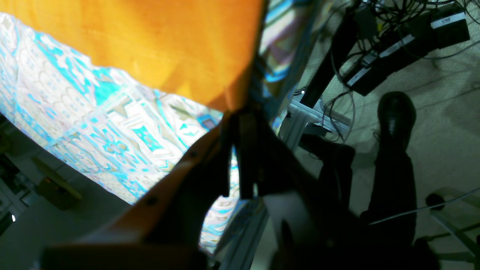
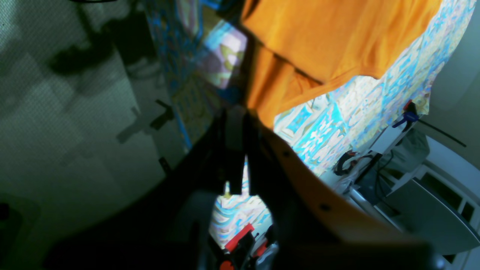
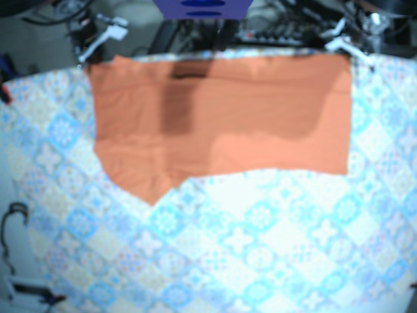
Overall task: Fold the T-shirt properly
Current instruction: 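Lift the shoulder edge and pull the shirt toward the robot, then open both grippers, release the shoulder edge and raise them outward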
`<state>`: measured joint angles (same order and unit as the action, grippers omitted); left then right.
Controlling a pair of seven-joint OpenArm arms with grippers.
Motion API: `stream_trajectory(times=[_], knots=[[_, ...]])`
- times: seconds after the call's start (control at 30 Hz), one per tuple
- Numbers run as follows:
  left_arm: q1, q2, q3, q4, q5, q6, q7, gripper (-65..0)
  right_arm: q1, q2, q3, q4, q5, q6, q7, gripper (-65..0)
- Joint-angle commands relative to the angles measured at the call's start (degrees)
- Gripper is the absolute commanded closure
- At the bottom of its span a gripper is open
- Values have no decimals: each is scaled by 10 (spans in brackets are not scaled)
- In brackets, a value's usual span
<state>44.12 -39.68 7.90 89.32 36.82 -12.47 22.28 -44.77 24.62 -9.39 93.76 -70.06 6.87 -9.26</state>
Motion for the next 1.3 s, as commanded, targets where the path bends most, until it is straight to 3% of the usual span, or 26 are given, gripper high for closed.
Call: stream_trajectory(times=[0.0, 0.17, 0.43, 0.67, 0.93, 1.27], knots=[[5, -5, -1, 1, -4, -9, 4, 0, -5, 5, 1, 5, 0, -9, -5, 0], [4, -5, -1, 1, -4, -9, 4, -8, -5, 5, 1, 5, -1, -9, -5, -10], [3, -5, -1, 1, -4, -8, 4, -204, -6, 5, 1, 4, -1, -9, -1, -188], [3, -5, -1, 1, -4, -8, 4, -289, -6, 5, 1, 4, -1, -9, -1, -268], [8, -8, -29, 2, -4, 7, 3, -323, -8, 5, 8, 5, -1, -9, -5, -276], [9, -5, -113, 2, -5, 7, -52, -323, -13, 5, 27, 16, -1, -10, -5, -276]])
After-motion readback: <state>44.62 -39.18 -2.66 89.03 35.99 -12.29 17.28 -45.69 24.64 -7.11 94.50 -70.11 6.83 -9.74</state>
